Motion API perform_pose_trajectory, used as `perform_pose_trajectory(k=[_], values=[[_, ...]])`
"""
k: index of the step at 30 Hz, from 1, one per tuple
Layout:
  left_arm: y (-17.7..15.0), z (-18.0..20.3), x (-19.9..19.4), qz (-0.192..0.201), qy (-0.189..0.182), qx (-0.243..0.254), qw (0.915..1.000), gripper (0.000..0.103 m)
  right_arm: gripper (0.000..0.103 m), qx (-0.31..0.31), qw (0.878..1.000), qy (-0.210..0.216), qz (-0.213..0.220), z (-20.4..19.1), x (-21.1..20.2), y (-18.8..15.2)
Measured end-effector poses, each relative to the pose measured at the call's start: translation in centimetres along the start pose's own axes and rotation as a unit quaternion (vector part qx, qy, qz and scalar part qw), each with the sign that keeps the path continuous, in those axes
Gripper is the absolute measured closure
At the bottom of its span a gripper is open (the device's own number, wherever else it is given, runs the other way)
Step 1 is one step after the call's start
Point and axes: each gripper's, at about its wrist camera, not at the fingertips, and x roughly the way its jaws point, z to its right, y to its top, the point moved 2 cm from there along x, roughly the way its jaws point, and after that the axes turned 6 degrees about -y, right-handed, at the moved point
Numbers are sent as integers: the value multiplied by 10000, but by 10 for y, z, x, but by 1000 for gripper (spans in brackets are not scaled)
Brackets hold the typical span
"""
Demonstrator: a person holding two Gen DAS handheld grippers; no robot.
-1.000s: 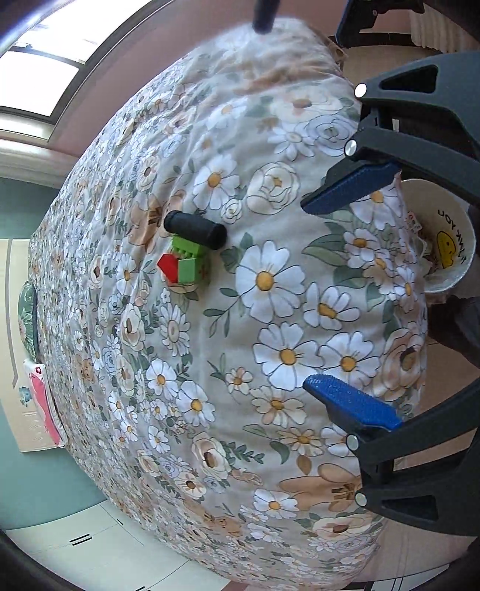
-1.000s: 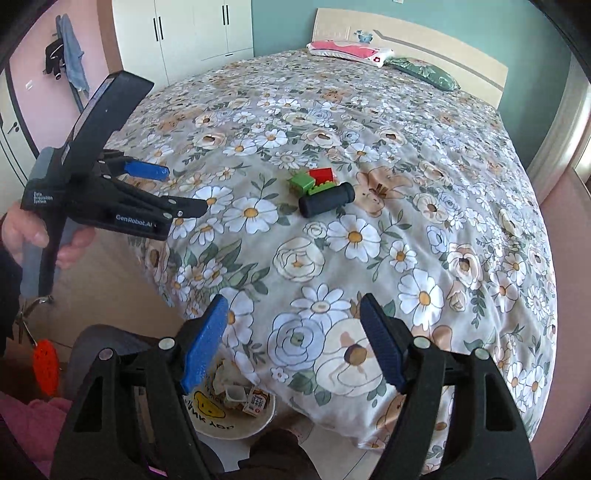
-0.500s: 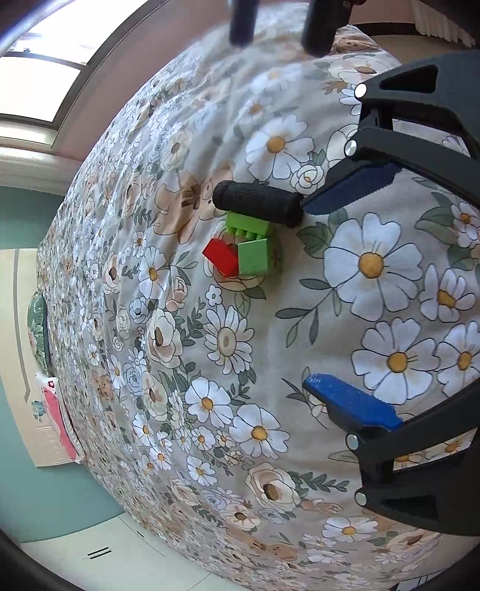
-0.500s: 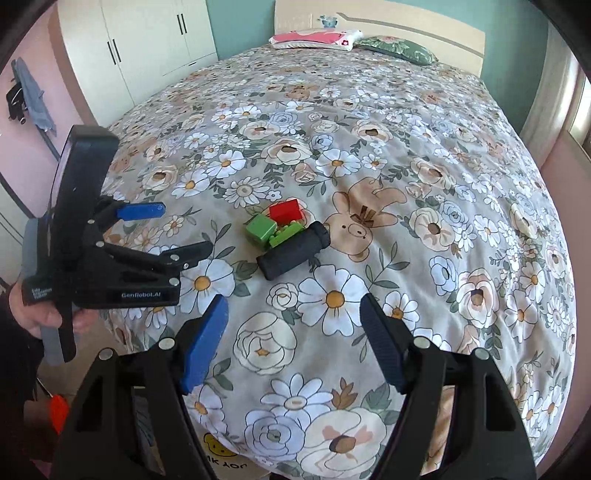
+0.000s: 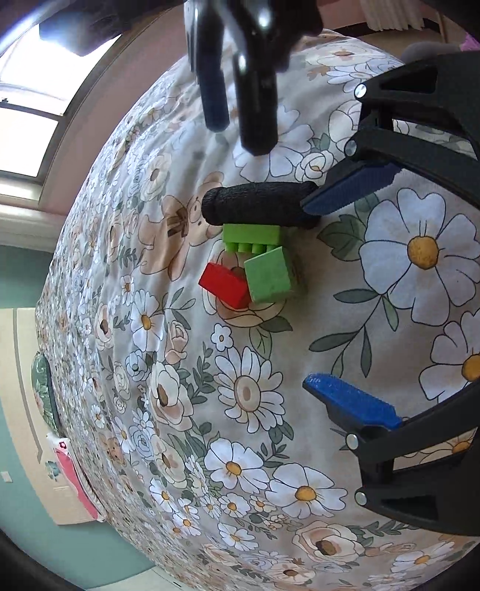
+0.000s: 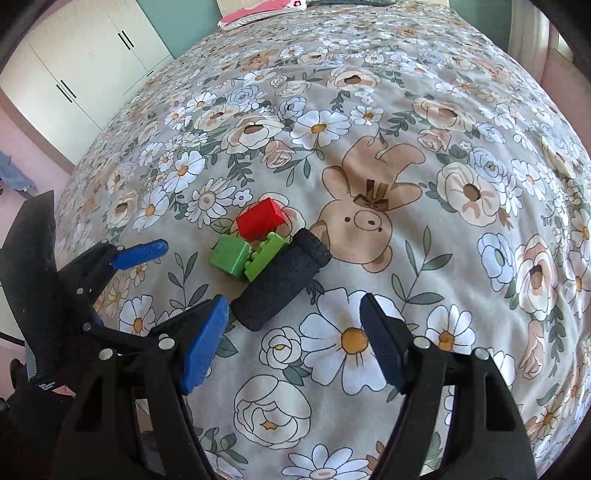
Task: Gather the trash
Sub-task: 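Grasp the green block with the left tool while the right tool grasps the black foam tube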
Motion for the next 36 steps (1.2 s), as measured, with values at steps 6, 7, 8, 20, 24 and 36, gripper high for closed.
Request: perform_pose_trajectory(k=[6,7,8,20,24,36], values=[[6,-9,14,-44,-72,179,9998,19,30,533,9983,23,-212,1,23,10],[6,-9,16,-31,-90,219,9997,20,32,637,9977,45,-212,1,26,11],[7,-10,18,-38,-114,256,9996,20,34,712,9972,11,-228,2,29,13],[10,-9,40,-120,-593,518,9968,26,55,1037,9937,44,-419,6,56,17],[13,-7,43,-62,-769,496,9958,26,59,947,9946,44,-424,7,54,20],[20,-1,54,4,-754,293,9967,46,60,628,9975,-81,-318,15,45,17]])
